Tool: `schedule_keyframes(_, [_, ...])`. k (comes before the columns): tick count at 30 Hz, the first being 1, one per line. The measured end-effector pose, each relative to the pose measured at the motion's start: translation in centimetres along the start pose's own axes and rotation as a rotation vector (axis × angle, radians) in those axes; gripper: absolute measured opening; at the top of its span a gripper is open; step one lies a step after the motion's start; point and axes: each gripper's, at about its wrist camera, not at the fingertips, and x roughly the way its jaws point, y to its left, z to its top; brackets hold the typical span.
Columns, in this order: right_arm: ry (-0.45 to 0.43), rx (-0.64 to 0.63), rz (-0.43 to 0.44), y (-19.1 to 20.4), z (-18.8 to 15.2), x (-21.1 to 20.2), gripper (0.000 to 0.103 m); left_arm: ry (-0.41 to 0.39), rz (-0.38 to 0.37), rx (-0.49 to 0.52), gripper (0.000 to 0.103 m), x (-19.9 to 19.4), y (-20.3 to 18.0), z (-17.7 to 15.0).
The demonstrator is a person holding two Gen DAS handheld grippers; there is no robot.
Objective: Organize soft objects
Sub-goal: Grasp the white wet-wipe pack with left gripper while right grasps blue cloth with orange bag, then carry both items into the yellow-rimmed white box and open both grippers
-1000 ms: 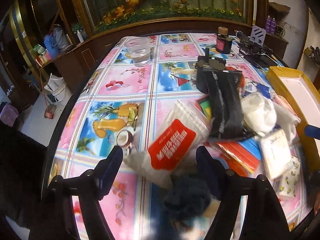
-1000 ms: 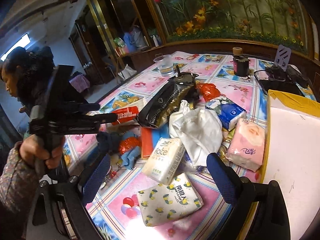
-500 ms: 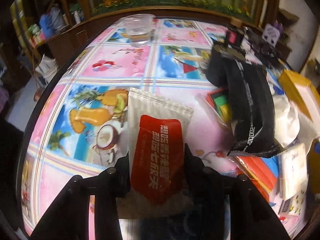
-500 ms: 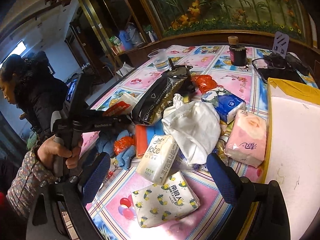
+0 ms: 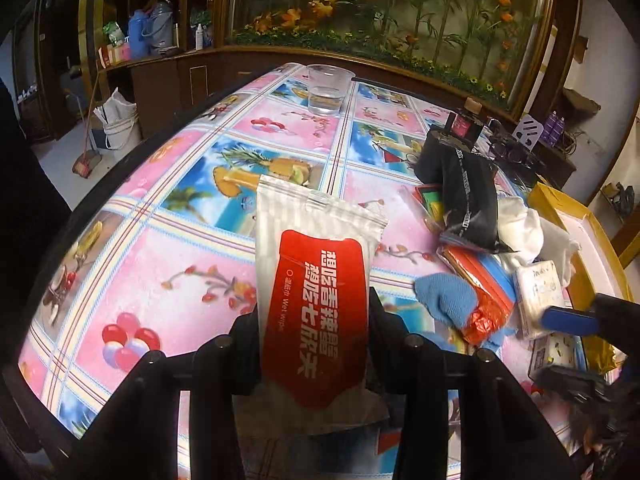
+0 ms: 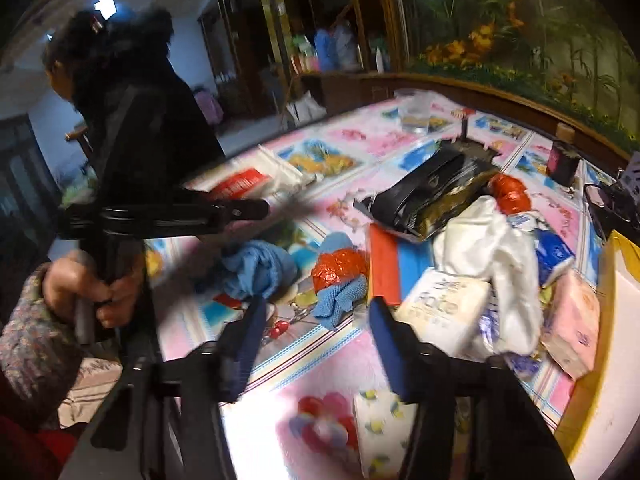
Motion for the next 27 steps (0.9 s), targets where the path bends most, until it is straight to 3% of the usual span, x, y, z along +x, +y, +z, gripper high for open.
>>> schedule_keyframes(4, [0.035, -0.026, -0.089, 0.6, 2.1, 2.7, 0.046, -0.015, 0.003, -0.003, 0.042, -0.6, 0.6, -0.4])
schedule_keyframes(9, [0.129, -0.039, -0.104, 0.5, 3.3, 6.4, 0.043, -0.025, 0.011, -0.030, 0.042, -1.2, 1.6, -0.8])
schedule_keyframes(10, [0.142, -0.043, -0.107, 0.6, 3.2, 6.9, 0.035, -0.030, 0.014, -0.032, 0.042, -1.3, 1.7, -0.9])
schedule_keyframes(11, [0.153, -0.046, -0.115, 0.7, 3.0, 7.2, 0.035, -0.032, 0.014, -0.033, 0.042, -1.4, 1.7, -1.0])
schedule_keyframes(16, [0.073, -0.041, -0.076, 0.8, 3.1, 5.1, 0.034, -0.053, 0.011, -0.035, 0.042, -2.1, 1.1, -0.9])
schedule_keyframes(20, [-0.077, 0.006, 0.021, 0.0, 3.9, 0.8, 0.034, -0.081, -0.007, -0.007, 0.042, -3.5, -0.6, -0.2])
schedule_keyframes(27, [-0.250, 0.183, 0.026, -5.9, 4.5, -5.6, 0.034, -0.113, -0.097, 0.079, 0.042, -5.5, -6.3, 2.3])
